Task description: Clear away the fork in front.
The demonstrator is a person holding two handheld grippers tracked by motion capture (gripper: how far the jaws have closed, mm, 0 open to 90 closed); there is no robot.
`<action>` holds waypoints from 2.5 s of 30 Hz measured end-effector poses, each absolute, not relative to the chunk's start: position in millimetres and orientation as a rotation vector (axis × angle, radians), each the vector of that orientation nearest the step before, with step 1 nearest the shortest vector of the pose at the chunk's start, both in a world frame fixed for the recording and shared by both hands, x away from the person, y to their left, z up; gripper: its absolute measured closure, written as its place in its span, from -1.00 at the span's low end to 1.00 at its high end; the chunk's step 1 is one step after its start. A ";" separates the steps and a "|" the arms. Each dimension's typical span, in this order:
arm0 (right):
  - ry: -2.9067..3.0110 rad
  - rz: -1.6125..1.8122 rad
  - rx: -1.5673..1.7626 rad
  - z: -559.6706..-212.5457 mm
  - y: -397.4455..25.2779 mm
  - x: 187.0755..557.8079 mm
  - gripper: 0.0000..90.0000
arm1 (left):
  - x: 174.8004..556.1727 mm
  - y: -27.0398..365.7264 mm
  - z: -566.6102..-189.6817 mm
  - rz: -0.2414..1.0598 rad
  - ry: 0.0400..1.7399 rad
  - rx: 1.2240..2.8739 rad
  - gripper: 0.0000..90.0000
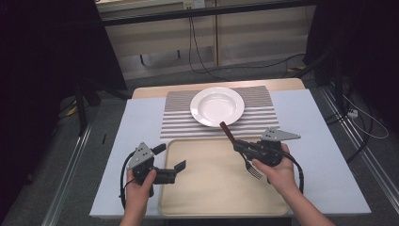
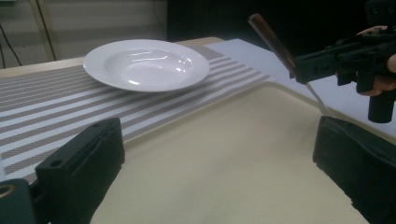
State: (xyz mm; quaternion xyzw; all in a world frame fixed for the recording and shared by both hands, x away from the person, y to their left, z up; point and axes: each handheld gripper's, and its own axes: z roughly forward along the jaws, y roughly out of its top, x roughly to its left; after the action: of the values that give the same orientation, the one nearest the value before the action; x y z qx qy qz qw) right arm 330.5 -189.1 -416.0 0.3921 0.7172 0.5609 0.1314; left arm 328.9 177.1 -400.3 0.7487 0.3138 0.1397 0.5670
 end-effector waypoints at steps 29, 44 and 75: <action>2.109 1.636 1.038 -413.4 -162.7 322.7 0.74 | 352.0 109.7 -388.1 0.249 0.731 1.756 -0.94; 2.122 1.627 1.011 -413.8 -154.0 321.6 0.74 | 363.8 95.5 -389.1 0.233 0.791 1.739 -0.64; 2.007 1.582 1.003 -405.8 -179.3 313.3 0.03 | 365.5 118.8 -356.7 -0.029 0.722 1.620 0.79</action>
State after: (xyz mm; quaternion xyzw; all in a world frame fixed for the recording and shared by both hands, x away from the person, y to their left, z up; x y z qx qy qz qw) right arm 313.3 -179.3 -405.8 0.3584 0.7167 0.5649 0.1971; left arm 365.5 118.8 -356.7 0.7081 0.3156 -0.0127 0.6316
